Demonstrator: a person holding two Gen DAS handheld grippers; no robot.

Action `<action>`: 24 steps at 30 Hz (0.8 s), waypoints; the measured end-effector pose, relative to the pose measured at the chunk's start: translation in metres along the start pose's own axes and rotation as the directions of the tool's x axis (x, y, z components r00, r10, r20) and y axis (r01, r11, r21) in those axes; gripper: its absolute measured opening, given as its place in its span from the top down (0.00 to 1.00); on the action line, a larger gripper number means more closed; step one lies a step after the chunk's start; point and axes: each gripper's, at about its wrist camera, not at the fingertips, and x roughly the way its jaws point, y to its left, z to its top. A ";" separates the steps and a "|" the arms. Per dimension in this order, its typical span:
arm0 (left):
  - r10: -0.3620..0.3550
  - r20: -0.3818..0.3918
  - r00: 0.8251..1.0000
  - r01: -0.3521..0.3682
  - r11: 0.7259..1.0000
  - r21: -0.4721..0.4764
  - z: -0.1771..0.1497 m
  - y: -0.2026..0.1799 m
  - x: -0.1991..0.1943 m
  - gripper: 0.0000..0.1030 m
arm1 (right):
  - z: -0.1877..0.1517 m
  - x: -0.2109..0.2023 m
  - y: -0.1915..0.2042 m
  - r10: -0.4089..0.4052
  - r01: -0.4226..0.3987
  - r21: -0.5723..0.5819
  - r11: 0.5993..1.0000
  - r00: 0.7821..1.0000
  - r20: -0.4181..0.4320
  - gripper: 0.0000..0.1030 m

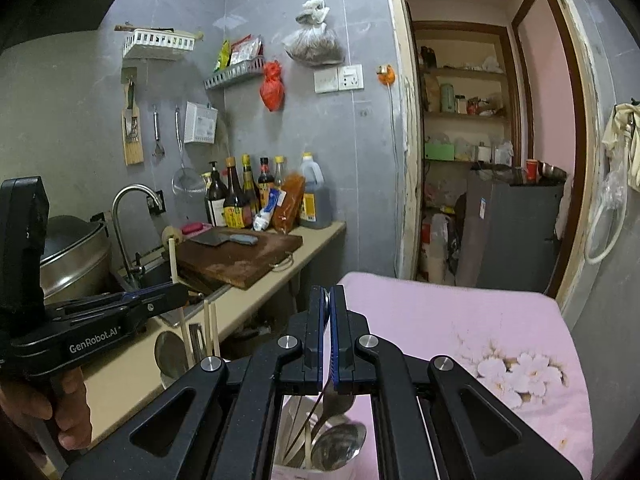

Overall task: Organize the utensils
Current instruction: 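Lift the chopstick and spoon and lower both into the white caddy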

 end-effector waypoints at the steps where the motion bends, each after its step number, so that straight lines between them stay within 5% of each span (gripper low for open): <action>1: 0.000 -0.006 1.000 0.000 1.000 0.002 -0.002 -0.001 0.001 0.95 | -0.002 0.001 0.001 0.001 -0.001 0.000 1.000 1.000 -0.006 0.97; 17: -0.034 -0.106 0.994 0.035 0.999 0.013 -0.017 -0.004 0.001 0.95 | -0.023 -0.002 -0.004 0.024 -0.020 0.047 0.999 0.996 -0.091 0.95; 19: -0.040 -0.117 0.992 0.041 0.999 0.010 -0.017 -0.004 0.001 0.93 | -0.024 -0.005 -0.006 0.024 -0.018 0.062 0.998 0.996 -0.090 0.89; 21: -0.053 -0.123 0.991 0.054 0.999 0.003 -0.018 -0.004 -0.001 0.88 | -0.025 -0.009 -0.008 0.021 -0.015 0.076 0.997 0.996 -0.081 0.67; 24: -0.071 -0.109 0.991 0.070 0.997 -0.010 -0.019 -0.004 -0.006 0.69 | -0.024 -0.017 -0.011 0.014 -0.008 0.103 0.995 0.998 -0.056 0.63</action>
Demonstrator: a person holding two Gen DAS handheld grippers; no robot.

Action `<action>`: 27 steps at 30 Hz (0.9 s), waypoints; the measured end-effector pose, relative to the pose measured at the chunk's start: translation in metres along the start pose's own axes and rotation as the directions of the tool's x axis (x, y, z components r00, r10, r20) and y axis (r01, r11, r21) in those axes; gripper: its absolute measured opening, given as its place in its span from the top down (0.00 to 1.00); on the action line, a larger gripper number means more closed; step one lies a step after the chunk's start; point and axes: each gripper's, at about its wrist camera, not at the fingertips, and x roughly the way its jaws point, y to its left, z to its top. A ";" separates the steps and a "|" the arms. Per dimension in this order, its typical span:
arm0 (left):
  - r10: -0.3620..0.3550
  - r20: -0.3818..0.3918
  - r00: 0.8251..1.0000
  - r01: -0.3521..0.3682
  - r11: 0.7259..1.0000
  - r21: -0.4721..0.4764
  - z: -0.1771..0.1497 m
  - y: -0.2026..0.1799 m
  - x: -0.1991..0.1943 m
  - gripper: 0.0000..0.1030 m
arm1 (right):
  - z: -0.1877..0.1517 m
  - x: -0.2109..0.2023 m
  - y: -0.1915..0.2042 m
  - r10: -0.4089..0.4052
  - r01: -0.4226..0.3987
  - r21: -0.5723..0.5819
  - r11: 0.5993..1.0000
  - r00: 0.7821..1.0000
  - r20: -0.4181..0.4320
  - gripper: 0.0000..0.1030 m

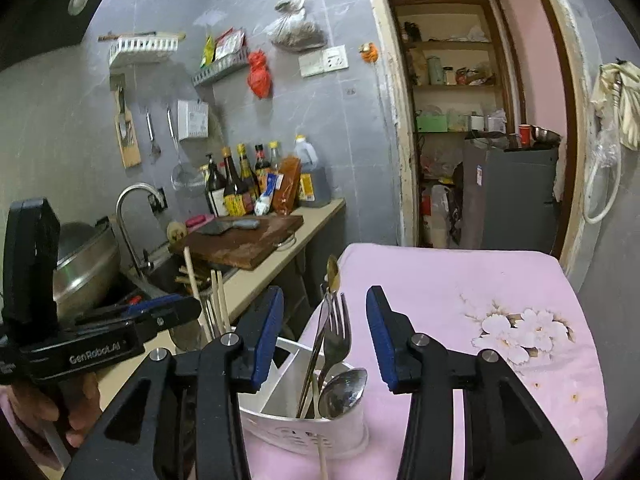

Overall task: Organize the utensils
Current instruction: 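Lift the chopstick and spoon and lower both into the white caddy, then open both tools and pull them back from the caddy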

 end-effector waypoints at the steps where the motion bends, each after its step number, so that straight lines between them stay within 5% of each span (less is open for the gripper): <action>1: -0.007 0.009 1.000 0.007 1.000 -0.005 0.000 0.000 -0.003 0.64 | 0.000 -0.002 -0.001 -0.007 0.007 0.006 1.000 1.000 0.003 0.63; 9: -0.023 0.045 0.999 0.023 1.000 0.007 -0.001 -0.006 -0.017 0.49 | 0.000 -0.031 -0.018 -0.095 0.091 0.078 0.993 0.994 0.053 0.50; 20: 0.009 0.134 0.991 -0.017 0.998 0.054 -0.009 -0.039 -0.051 0.09 | -0.009 -0.086 -0.048 -0.185 0.174 0.116 0.978 0.978 0.096 0.22; 27: 0.025 0.184 0.983 -0.033 0.999 0.041 -0.025 -0.070 -0.080 0.01 | -0.014 -0.136 -0.063 -0.220 0.210 0.094 0.973 0.968 0.119 0.04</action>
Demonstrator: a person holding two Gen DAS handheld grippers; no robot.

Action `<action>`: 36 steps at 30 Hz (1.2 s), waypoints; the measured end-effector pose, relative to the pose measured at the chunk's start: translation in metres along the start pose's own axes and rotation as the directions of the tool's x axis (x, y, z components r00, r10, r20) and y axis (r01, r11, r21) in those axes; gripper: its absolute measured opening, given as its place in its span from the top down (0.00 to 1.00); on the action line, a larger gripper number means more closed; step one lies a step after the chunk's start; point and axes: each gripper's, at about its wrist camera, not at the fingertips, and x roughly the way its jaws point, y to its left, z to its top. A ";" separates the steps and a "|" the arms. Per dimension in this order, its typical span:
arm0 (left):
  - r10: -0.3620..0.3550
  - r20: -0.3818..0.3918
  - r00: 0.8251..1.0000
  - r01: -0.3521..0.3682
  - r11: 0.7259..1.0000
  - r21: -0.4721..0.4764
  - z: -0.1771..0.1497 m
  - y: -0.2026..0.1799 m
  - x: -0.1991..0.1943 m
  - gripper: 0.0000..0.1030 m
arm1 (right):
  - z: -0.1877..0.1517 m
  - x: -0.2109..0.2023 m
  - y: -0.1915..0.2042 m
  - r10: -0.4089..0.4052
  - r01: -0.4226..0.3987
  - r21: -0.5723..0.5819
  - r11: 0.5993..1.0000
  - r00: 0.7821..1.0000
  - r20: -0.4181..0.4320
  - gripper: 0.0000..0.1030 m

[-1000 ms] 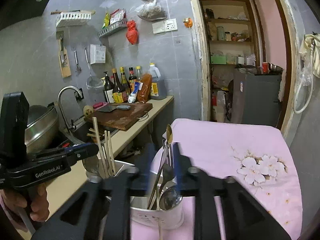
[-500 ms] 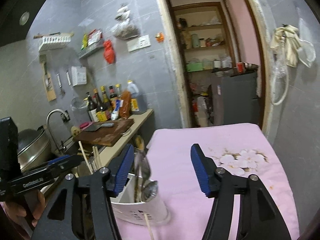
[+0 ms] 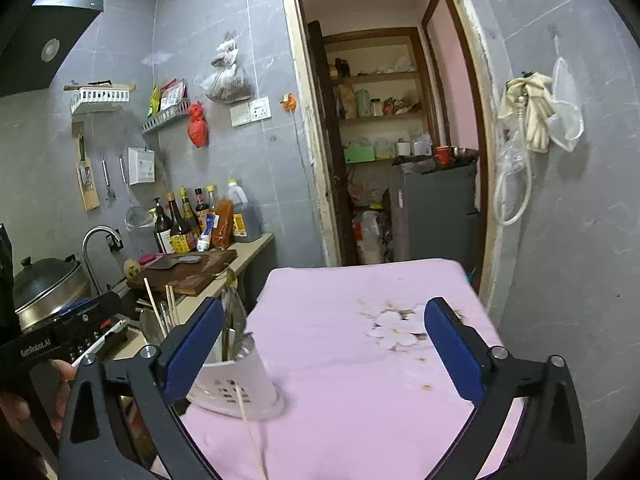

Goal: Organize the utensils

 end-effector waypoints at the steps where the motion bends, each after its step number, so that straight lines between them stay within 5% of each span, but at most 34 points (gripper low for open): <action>1: 0.004 0.002 1.000 -0.004 1.000 -0.003 -0.002 -0.003 -0.004 0.01 | 0.000 -0.006 -0.004 -0.001 0.001 0.000 1.000 1.000 -0.001 0.04; 23: 0.092 -0.116 0.989 -0.084 0.994 0.070 -0.078 -0.052 -0.077 0.01 | -0.056 -0.107 -0.048 -0.059 0.058 -0.007 0.998 0.995 -0.078 0.01; 36: 0.097 -0.080 0.992 -0.095 0.995 0.038 -0.080 -0.045 -0.091 0.01 | -0.059 -0.114 -0.048 -0.066 0.066 0.010 0.998 0.996 -0.068 0.01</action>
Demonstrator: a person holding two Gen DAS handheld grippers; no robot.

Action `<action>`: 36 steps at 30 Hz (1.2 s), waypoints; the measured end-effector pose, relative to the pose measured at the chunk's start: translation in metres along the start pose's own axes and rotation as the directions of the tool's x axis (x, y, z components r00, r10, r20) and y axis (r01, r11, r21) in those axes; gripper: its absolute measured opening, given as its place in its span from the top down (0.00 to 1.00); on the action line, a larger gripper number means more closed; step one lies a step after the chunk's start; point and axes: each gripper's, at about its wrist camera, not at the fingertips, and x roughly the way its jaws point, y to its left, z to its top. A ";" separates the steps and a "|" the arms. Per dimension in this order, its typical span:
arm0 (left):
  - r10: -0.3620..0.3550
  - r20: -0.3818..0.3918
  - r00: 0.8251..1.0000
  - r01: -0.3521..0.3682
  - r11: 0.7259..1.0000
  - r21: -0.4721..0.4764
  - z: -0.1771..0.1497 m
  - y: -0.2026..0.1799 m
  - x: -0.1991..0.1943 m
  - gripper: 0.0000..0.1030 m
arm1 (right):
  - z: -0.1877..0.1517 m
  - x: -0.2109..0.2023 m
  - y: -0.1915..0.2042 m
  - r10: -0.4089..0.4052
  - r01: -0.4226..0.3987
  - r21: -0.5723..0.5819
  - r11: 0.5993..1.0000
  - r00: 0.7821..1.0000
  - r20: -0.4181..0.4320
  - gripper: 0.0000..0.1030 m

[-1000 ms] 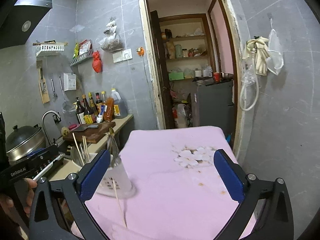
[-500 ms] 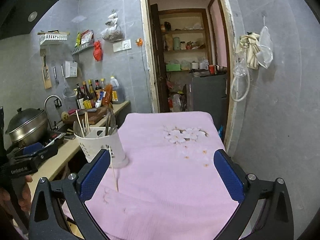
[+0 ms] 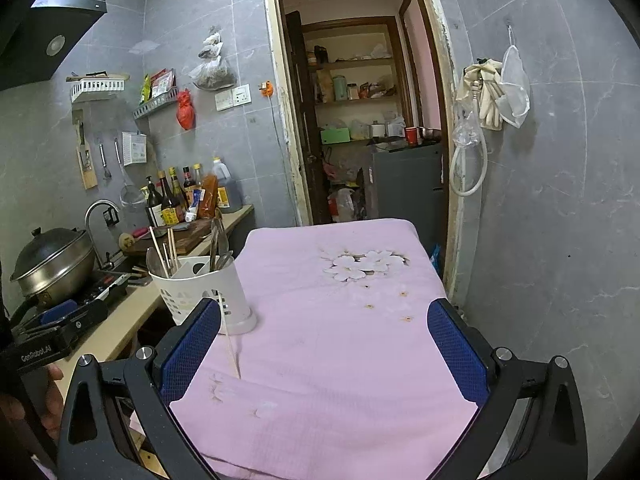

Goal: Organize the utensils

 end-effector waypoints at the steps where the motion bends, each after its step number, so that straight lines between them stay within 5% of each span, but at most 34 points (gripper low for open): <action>1: 0.000 0.001 1.000 0.000 1.000 0.001 0.000 0.000 0.000 0.01 | 0.000 0.000 0.000 0.002 -0.002 0.000 1.000 1.000 -0.001 0.01; 36: -0.011 0.012 1.000 0.010 1.000 0.019 0.002 -0.007 -0.004 0.01 | -0.001 0.002 0.003 0.012 -0.012 0.002 1.000 1.000 -0.009 0.01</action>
